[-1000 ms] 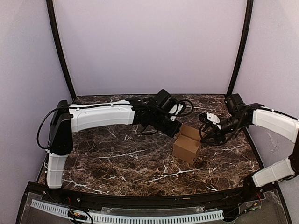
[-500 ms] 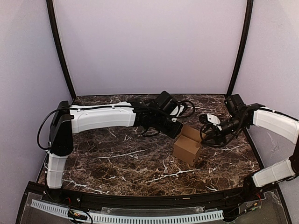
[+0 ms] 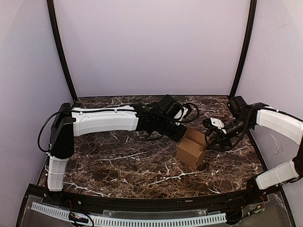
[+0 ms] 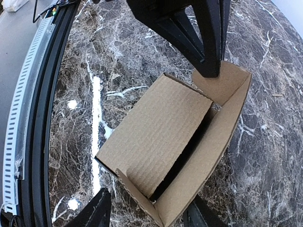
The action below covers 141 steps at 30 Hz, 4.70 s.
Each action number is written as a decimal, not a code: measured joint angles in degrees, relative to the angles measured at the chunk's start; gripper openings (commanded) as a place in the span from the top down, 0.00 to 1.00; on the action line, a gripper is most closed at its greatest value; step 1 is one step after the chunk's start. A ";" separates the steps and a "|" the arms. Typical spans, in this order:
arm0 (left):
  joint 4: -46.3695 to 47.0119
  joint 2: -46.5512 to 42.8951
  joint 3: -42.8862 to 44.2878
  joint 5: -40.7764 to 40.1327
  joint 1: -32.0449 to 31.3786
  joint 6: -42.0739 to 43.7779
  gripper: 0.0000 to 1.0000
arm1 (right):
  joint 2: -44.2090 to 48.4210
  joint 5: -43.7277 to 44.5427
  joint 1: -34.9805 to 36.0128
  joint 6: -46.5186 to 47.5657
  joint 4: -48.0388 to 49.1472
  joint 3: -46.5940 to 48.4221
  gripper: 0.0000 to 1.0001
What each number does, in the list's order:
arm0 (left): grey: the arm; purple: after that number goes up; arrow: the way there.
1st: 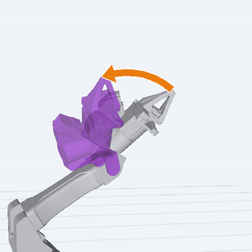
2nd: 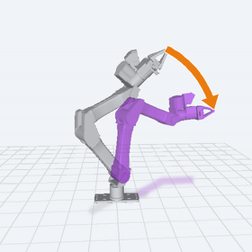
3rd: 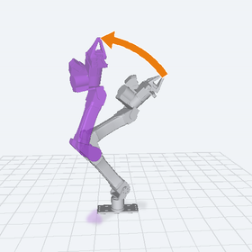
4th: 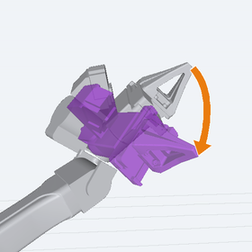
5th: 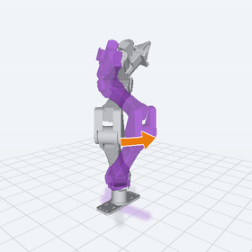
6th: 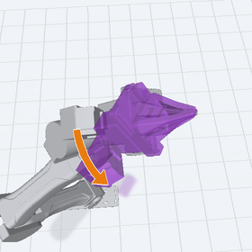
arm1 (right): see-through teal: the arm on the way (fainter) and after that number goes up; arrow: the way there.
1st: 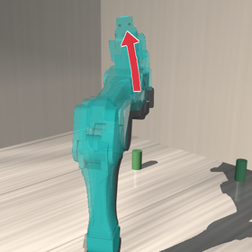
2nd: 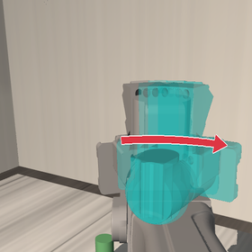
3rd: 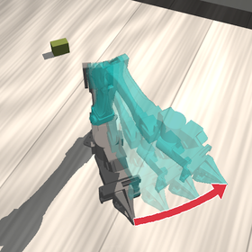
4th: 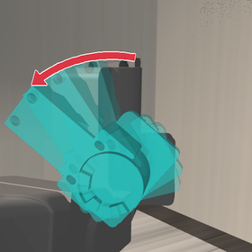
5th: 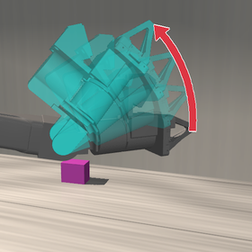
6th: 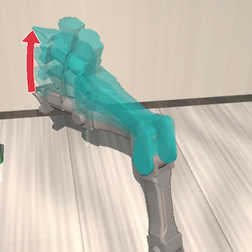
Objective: Fold the paper box
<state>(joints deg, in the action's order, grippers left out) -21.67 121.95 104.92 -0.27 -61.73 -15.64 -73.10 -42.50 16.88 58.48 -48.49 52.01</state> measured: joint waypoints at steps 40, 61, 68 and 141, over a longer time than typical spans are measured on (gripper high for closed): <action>-7.87 1.07 4.87 1.27 1.27 6.45 0.99 | -5.09 -1.07 -0.31 -3.43 7.02 -2.34 0.64; -9.31 1.27 5.57 0.85 1.14 8.02 0.99 | -8.20 -7.21 -1.70 -5.11 2.60 0.59 0.53; -9.33 1.29 5.62 0.68 1.09 8.66 0.99 | -8.22 -9.33 -2.67 -5.66 1.90 0.59 0.61; -15.30 4.17 13.33 -4.98 -2.58 10.36 0.99 | 1.20 -5.79 -3.04 -6.80 6.69 -5.84 0.54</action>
<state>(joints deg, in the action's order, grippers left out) -36.97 126.13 118.26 -5.26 -64.31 -5.28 -71.90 -48.29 13.85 51.68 -41.80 46.17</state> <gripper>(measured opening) 0.012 0.464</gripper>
